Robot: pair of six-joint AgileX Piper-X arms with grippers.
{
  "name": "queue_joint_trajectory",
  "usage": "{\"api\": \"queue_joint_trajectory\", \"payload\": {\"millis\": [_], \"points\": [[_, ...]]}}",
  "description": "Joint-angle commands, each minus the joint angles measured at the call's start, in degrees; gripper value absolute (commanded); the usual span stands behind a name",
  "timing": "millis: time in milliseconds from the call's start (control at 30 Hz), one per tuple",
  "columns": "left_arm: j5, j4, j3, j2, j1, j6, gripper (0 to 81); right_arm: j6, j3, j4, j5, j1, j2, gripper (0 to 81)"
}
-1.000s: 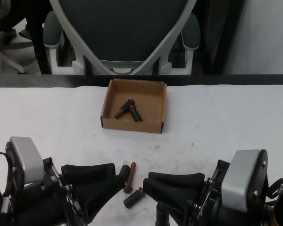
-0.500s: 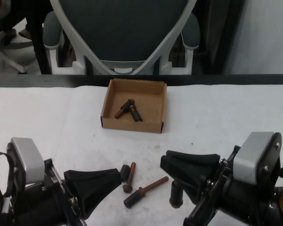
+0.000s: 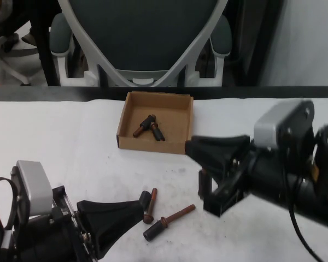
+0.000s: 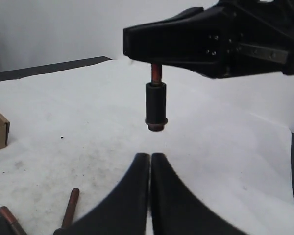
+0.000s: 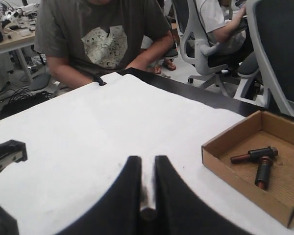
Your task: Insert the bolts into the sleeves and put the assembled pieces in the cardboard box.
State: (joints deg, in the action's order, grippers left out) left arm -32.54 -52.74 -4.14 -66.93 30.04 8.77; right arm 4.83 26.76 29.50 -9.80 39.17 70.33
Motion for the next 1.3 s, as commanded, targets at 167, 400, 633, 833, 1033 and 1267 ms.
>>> {"api": "queue_joint_trajectory", "payload": {"millis": [167, 400, 633, 833, 1033, 1267], "points": [[-0.44, -1.2, 0.57, 0.18, -0.07, -0.93, 0.8, -1.52, 5.26, -3.27, -2.11, -2.91, 1.64, 0.2], [0.08, -16.98, 4.14, 0.55, -0.07, -1.21, 0.8, -2.51, 7.69, 2.19, -6.49, -3.99, 9.91, 0.2], [7.98, -16.5, 4.14, 0.52, 6.89, -12.09, 0.8, -2.18, 14.35, 3.82, -10.73, -5.57, 20.58, 0.2], [20.3, -15.84, 4.14, 0.52, 8.54, -14.91, 0.8, -2.2, 21.24, 3.82, -13.26, -8.49, 27.43, 0.2], [23.67, -15.0, 4.14, 0.52, 8.54, -16.95, 0.8, -0.44, 27.58, 3.59, -16.0, -11.48, 32.12, 0.2], [24.82, -15.0, 4.14, 0.52, 8.36, -18.0, 0.8, -0.94, 36.04, -2.34, -17.63, -13.83, 35.29, 0.2]]}}
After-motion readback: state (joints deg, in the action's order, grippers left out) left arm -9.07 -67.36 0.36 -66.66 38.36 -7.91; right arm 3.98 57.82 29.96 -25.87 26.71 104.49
